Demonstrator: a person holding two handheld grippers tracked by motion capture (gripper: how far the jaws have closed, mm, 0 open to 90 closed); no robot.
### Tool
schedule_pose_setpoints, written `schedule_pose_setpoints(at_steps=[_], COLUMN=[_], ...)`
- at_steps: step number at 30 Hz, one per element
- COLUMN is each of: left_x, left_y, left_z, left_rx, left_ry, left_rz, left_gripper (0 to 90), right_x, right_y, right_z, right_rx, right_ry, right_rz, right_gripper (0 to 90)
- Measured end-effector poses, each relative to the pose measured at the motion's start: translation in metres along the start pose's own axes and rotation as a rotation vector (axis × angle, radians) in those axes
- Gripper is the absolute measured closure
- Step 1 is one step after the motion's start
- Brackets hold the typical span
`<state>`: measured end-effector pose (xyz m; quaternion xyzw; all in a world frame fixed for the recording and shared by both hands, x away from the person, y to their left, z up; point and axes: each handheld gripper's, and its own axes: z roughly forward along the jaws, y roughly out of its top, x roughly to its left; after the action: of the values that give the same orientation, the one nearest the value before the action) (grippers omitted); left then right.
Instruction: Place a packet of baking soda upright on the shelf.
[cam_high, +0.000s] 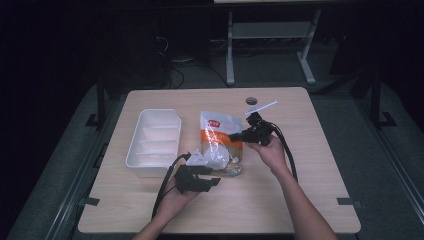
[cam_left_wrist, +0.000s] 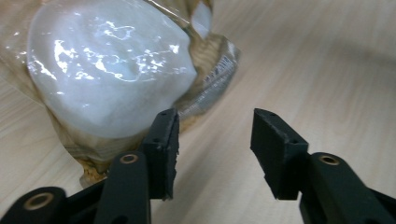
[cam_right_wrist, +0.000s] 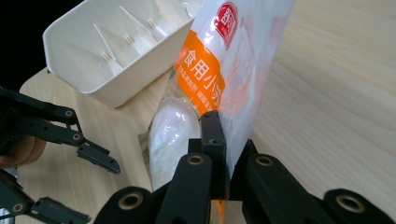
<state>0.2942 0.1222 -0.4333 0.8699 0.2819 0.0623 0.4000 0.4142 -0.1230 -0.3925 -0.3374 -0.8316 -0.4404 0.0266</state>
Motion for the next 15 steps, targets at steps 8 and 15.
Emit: schedule_pose_setpoints(at_steps=[8,15], left_x=[-0.010,-0.010], left_y=[-0.007,-0.020], left_z=[-0.011,-0.024], left_rx=[-0.011,-0.028], left_ry=[0.003,-0.013], left_rz=[0.054,0.057], left_gripper=[35.7,31.2], right_x=[0.018,0.039], right_y=[0.012,0.031], right_z=[-0.012,-0.019], right_rx=[0.005,0.021], right_ry=[0.000,-0.025], right_rz=[-0.066,-0.159], right_gripper=[90.0,90.0])
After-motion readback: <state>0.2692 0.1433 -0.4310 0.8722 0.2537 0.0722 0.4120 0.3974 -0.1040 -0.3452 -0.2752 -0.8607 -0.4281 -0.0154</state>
